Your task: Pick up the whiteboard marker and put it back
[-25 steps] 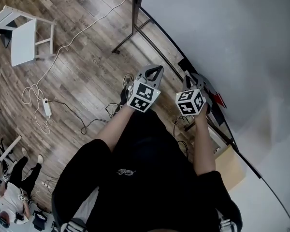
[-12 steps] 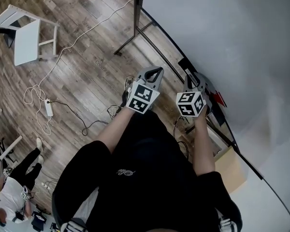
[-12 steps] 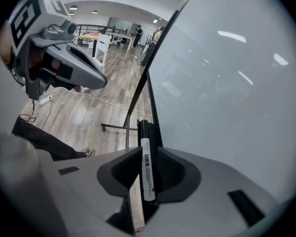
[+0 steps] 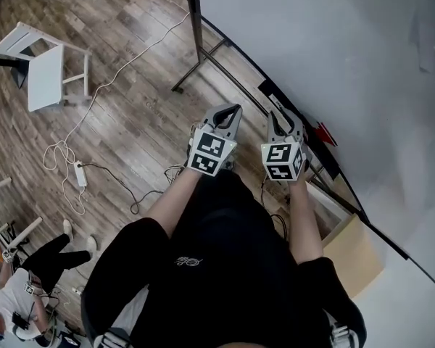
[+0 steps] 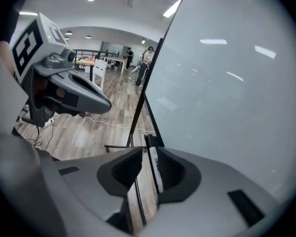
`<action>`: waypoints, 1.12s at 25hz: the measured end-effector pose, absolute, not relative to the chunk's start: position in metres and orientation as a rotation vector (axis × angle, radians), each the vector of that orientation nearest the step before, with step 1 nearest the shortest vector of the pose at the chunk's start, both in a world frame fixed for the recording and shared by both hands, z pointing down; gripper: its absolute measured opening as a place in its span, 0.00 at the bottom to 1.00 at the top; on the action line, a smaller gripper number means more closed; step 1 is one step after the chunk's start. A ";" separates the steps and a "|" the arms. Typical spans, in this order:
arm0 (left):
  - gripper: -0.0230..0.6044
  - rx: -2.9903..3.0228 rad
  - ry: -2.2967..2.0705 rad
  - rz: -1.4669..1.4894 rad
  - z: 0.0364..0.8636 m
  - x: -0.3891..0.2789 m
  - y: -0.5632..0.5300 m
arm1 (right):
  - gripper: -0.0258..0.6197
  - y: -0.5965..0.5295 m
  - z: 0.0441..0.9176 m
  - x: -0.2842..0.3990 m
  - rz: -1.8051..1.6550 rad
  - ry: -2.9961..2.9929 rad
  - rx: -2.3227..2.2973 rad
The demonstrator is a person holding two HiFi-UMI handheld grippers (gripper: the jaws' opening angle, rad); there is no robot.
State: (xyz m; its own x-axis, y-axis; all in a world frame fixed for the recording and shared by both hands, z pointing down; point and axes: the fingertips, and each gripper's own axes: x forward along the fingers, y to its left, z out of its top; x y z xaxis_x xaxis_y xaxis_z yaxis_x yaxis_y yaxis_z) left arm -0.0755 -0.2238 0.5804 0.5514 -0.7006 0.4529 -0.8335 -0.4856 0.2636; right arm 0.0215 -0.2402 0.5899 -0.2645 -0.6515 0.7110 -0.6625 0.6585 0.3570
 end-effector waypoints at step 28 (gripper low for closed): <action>0.05 2.475 -1.246 0.327 0.493 0.015 -0.084 | 0.04 -0.086 0.478 0.094 0.256 -2.395 1.621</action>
